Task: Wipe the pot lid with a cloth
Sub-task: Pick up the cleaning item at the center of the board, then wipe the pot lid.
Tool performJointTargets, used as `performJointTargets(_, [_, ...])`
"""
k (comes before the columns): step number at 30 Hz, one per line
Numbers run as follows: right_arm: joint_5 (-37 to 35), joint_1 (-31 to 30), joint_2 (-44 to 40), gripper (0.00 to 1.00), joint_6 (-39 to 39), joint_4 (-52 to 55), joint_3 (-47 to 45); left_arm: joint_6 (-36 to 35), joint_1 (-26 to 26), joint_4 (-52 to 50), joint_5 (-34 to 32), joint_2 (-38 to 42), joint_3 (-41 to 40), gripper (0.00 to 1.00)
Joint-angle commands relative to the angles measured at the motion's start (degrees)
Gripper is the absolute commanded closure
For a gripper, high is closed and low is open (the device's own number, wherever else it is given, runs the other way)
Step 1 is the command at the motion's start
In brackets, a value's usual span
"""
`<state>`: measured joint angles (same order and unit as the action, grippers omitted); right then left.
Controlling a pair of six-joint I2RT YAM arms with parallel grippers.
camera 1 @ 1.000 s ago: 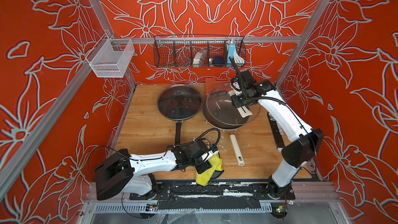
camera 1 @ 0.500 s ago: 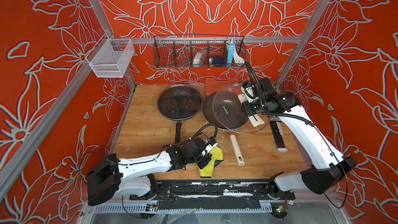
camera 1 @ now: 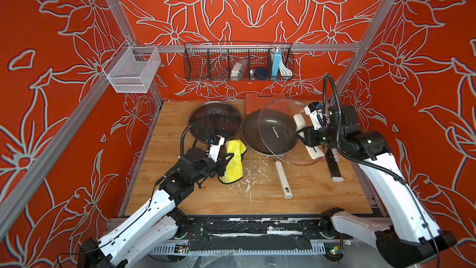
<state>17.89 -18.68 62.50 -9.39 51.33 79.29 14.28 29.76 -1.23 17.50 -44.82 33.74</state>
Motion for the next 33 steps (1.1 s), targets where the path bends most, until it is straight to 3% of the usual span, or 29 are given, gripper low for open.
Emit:
performJointTargets(1, [13.91, 0.37, -4.49, 1.00, -4.50, -21.30, -2.33, 5.45, -2.51, 6.75, 10.42, -1.41, 3.05, 1.00])
performJointTargets(9, [23.98, 0.40, -8.53, 1.00, -11.01, -37.55, -11.54, 15.44, -3.66, 22.71, 24.61, -7.40, 8.68, 1.00])
performJointTargets(18, [28.45, 0.14, -9.23, 1.00, -14.41, -43.60, -14.51, 23.34, -3.74, 35.40, 28.47, -11.26, 11.43, 1.00])
performJointTargets(33, [31.86, -2.27, -11.19, 1.00, -15.45, -42.92, -15.83, 25.44, -3.92, 44.05, 29.83, -21.14, 21.35, 1.00])
